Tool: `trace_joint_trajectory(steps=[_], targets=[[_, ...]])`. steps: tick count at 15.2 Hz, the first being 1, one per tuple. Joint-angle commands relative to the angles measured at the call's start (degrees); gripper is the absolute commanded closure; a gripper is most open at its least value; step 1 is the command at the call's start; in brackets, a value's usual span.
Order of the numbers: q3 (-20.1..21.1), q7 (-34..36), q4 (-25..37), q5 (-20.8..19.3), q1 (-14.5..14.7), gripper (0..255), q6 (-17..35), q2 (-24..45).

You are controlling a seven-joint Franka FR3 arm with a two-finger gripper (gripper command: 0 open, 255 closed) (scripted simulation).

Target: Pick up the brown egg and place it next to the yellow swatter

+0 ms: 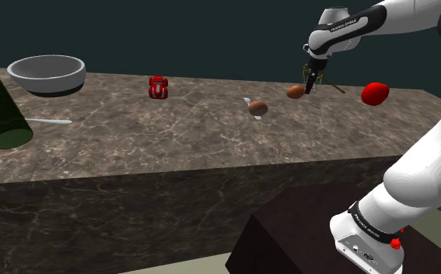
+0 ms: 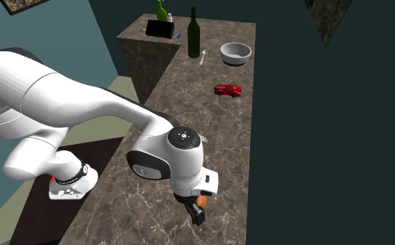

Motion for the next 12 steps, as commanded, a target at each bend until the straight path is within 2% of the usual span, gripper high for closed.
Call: trace_joint_trajectory(steps=[1,4,12], targets=[[0.1,0.0,1.0,0.0,0.2,0,-1.8,-0.8],[0.5,0.1,4.1,-0.1,0.7,0,-6.8,-2.7],[0.5,0.1,4.1,-0.1,0.7,0,-6.8,-2.7]])
